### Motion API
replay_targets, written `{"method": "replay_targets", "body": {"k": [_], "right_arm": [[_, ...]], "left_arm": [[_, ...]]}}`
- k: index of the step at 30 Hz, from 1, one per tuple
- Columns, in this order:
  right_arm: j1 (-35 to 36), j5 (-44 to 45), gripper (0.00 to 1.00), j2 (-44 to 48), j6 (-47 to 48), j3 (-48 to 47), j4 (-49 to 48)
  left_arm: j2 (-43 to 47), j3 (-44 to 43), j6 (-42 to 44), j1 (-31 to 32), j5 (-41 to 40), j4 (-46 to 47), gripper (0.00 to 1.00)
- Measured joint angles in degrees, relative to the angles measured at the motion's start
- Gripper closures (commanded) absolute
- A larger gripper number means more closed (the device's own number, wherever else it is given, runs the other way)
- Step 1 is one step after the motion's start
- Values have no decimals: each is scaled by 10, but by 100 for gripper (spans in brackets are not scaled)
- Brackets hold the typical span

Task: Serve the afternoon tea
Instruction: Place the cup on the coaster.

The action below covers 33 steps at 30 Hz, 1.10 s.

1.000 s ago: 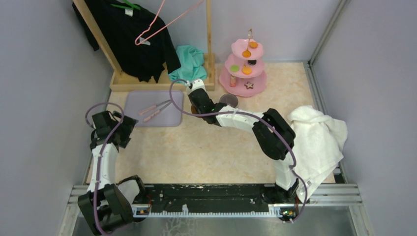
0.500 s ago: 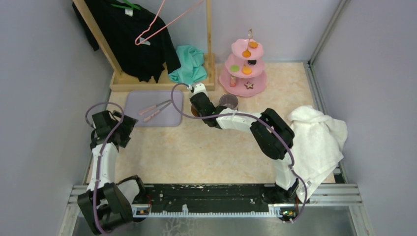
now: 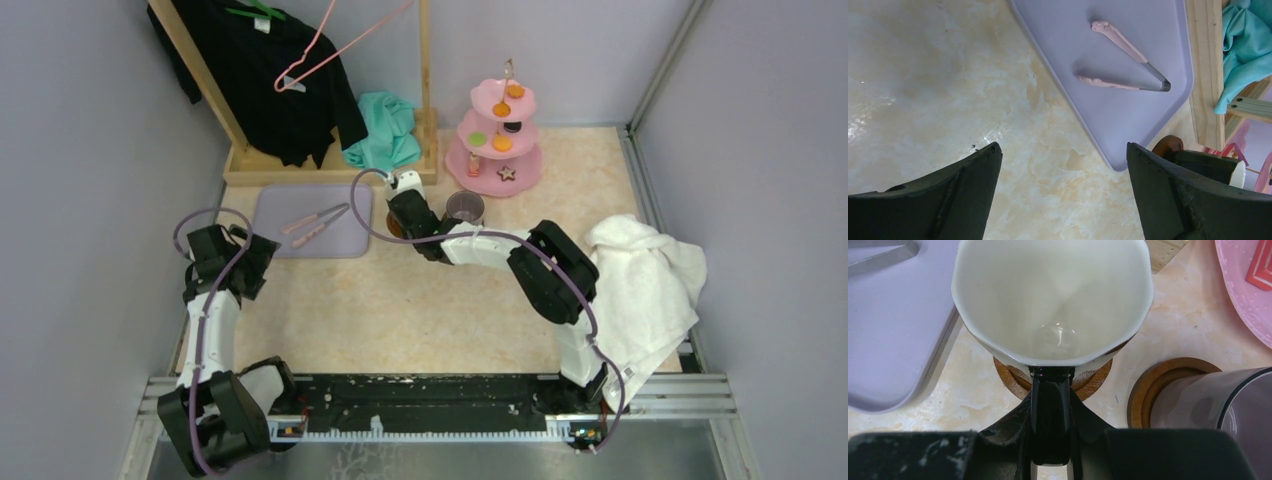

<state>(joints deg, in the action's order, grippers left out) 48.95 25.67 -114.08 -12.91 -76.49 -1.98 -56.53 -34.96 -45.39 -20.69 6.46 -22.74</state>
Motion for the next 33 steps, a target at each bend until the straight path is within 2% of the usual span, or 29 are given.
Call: {"method": "replay_targets", "body": {"k": [6, 14, 17, 29, 33], "right_arm": [[0, 0, 99, 0, -3, 14, -25], [0, 0, 77, 0, -12, 19, -31], [0, -2, 65, 0, -18, 20, -31], [0, -11, 57, 0, -32, 30, -27], [0, -12, 51, 0, -33, 30, -27]], "left_arm": [[0, 0, 0, 0, 1, 0, 1], [0, 0, 0, 0, 3, 0, 1], [0, 0, 0, 0, 3, 0, 1], [0, 0, 0, 0, 7, 0, 1], [0, 0, 0, 0, 7, 0, 1]]}}
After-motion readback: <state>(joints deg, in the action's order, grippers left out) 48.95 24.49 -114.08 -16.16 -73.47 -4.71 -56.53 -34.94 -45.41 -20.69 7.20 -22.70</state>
